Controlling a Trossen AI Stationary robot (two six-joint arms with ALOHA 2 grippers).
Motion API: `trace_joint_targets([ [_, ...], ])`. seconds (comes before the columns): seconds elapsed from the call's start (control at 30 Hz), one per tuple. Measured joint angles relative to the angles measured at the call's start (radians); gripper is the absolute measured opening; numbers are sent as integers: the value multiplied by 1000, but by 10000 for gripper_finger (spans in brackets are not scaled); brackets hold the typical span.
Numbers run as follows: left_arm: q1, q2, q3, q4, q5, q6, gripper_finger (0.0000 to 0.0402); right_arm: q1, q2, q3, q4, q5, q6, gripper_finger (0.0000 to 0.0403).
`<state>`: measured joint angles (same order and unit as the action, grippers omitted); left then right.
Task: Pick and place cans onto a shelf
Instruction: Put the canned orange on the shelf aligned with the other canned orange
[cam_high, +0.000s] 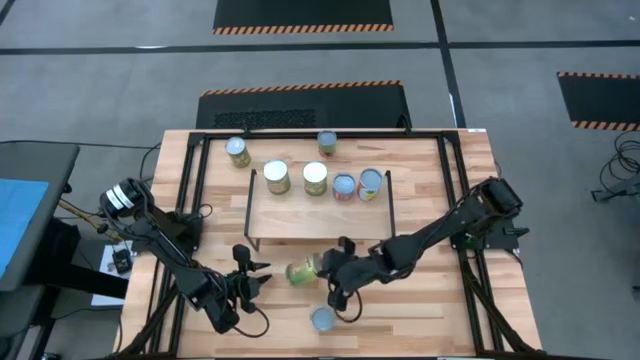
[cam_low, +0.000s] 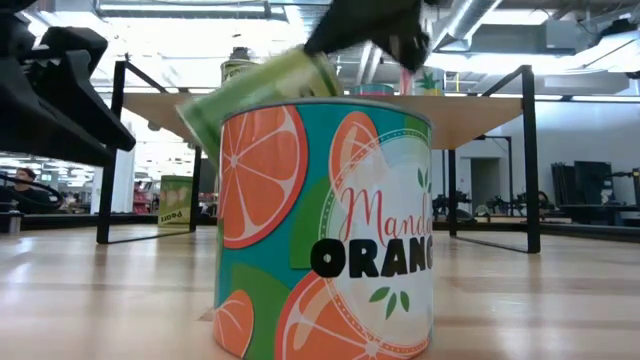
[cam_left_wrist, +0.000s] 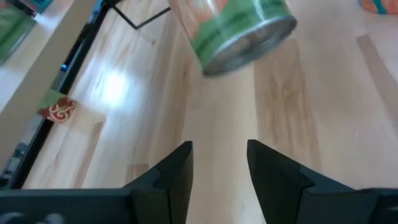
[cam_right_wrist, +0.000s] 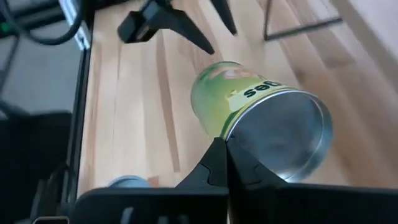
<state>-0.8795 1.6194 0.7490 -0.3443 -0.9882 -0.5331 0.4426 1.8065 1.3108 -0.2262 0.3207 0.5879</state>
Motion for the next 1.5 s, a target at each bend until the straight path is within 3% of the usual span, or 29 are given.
trace_joint_targets([
  [0.3, 5, -35, 0, 6, 48, 10, 114, 9, 210, 450, -471, -5, -291, 3],
  [0.63, 5, -35, 0, 10, 94, 24, 94, -5, 468, 839, -736, -12, -628, 3],
  [1.1, 5, -35, 0, 14, 120, 54, 54, -31, 504, 899, -894, -62, -899, 5],
  [1.5, 16, -34, 0, 14, 137, 55, 22, -26, 504, 899, -915, -63, -929, 28],
])
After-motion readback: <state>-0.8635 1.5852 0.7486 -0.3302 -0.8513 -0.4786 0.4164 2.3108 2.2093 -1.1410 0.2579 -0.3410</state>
